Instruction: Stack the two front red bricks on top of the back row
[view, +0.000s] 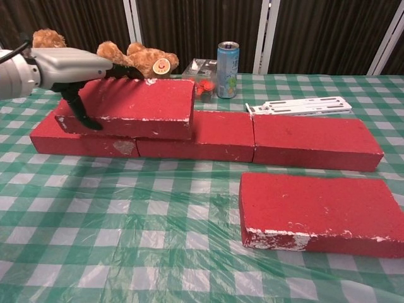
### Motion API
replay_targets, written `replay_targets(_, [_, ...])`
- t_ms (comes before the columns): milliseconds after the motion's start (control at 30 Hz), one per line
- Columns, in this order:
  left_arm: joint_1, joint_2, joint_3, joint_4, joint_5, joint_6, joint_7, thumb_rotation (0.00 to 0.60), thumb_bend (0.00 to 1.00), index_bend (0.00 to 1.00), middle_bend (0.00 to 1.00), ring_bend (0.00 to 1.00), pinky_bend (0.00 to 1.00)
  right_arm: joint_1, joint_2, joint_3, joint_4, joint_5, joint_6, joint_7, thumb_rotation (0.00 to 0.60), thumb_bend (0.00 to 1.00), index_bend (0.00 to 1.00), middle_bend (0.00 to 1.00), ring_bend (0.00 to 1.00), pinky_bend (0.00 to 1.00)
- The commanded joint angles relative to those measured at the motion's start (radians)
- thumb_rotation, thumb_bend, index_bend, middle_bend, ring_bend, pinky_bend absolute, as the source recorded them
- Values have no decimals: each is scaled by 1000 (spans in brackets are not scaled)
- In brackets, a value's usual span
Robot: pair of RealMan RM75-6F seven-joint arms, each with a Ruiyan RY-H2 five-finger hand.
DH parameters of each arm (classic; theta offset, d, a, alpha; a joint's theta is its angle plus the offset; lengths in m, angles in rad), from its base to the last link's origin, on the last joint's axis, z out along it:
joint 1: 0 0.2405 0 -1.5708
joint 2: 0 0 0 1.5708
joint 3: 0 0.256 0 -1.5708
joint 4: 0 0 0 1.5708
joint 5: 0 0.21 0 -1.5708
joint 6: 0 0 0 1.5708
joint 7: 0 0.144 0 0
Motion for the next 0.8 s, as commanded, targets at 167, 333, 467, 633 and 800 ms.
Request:
replay_targets(167, [-105,-77,-34,147,-122,-98,3,600,267,0,719,507,373,9,-8,13,-1,29,-22,-19,600,214,0,0,0,0])
replay_targets(333, [-121,-74,-21,163,-156,-113,-11,600,266,0,712,502,366,13,-8,18,-3,42,-31,-17,600,214,0,0,0,0])
replay_targets(467, [-133,-75,-1,156,-171,-98,9,600,265,0,646,443,334,12,-6,18,-4,41,-28,-12,600,214,0,0,0,0])
replay_targets(633, [-144,-82,17,154,-198,-90,22,600,264,0,623,402,299,13,-2,16,-7,37,-27,-4,600,214,0,0,0,0])
replay_targets(800, [-155,-83,34,156,-219,-91,26,600,265,0,605,387,264,12,-1,14,-6,33,-25,-2,600,214,0,0,0,0])
